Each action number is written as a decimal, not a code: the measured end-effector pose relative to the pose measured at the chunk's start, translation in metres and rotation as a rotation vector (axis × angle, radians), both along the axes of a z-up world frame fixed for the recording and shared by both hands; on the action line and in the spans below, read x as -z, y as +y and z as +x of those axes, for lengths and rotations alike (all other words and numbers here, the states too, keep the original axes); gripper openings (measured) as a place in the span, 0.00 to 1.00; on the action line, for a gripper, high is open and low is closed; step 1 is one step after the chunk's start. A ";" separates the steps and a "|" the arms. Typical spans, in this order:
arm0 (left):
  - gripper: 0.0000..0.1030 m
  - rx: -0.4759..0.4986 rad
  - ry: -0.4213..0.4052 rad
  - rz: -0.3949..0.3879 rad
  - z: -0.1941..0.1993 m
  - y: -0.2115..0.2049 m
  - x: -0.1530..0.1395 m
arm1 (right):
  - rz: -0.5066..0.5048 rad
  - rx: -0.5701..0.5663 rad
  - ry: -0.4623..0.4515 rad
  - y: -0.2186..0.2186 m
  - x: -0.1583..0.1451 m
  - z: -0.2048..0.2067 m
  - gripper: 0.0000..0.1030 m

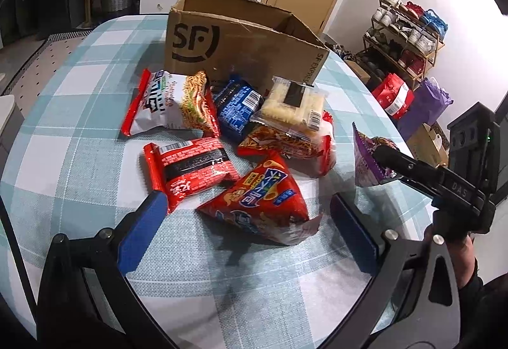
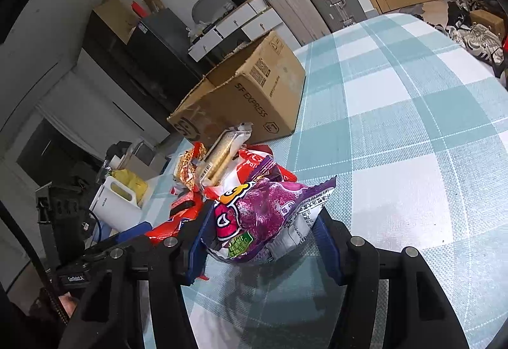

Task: Organize snacks
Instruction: 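Grasp the red triangular chip bag with blue label using the left gripper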

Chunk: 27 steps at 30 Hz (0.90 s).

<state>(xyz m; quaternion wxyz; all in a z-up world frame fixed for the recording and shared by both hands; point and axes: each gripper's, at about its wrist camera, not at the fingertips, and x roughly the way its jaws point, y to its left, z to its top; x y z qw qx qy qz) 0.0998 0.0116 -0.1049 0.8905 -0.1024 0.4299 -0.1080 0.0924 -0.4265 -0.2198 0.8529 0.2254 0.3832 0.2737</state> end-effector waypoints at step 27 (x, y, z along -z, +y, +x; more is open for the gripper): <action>0.59 0.008 0.106 -0.016 0.032 -0.019 0.035 | 0.009 0.003 -0.034 -0.013 -0.011 -0.015 0.58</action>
